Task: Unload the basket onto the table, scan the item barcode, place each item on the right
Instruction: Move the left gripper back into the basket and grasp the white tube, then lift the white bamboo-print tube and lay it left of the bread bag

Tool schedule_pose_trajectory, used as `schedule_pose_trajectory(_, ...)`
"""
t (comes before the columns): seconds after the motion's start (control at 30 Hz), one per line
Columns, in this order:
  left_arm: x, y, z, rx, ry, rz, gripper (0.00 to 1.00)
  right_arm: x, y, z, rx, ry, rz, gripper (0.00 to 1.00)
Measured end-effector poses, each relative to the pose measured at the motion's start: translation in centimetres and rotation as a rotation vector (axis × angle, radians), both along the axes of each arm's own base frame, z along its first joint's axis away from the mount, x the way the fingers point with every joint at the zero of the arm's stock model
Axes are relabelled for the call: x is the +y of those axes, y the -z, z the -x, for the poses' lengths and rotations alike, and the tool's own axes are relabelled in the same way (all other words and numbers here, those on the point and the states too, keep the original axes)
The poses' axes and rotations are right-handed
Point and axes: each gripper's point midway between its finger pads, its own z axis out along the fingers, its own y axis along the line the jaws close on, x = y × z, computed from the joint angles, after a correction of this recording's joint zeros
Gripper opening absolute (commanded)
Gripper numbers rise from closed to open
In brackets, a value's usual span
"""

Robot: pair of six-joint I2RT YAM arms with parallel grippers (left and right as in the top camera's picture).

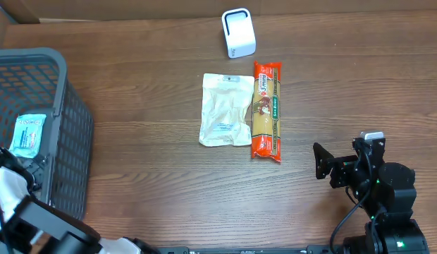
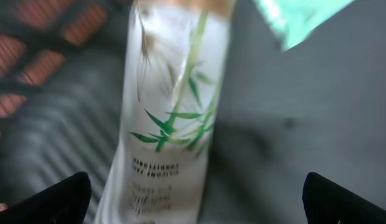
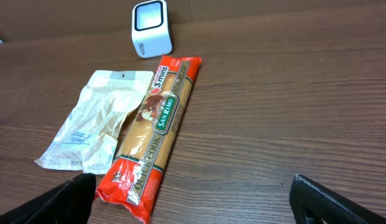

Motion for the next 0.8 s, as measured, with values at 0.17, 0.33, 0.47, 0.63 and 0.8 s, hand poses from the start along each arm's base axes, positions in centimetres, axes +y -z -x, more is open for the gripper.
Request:
schedule_pose_trajectory(0.17,0.6,2.3,1.3,0.032,-0.058,0.041,0.96,0.0,0.0,0.0,0.000,0.000,0.000,1.00)
schedule_pose_trajectory(0.33,1.0,2.5,1.3,0.013,-0.095,0.038,0.24,0.0,0.0,0.0,0.000,0.001,0.000,1.00)
schedule_pose_trajectory(0.47,1.1,2.4,0.8,-0.013,-0.092,0.043,0.04,0.0,0.0,0.0,-0.001,0.000,0.000,1.00)
schedule_pose_trajectory(0.63,0.8,1.6,-0.5,-0.091,-0.104,0.070,0.04,0.0,0.0,0.0,0.000,0.000,0.000,1.00)
schedule_pose_trajectory(0.8,-0.6,1.0,-2.1,-0.167,-0.103,0.198,0.04,0.0,0.0,0.0,-0.001,0.000,0.000,1.00)
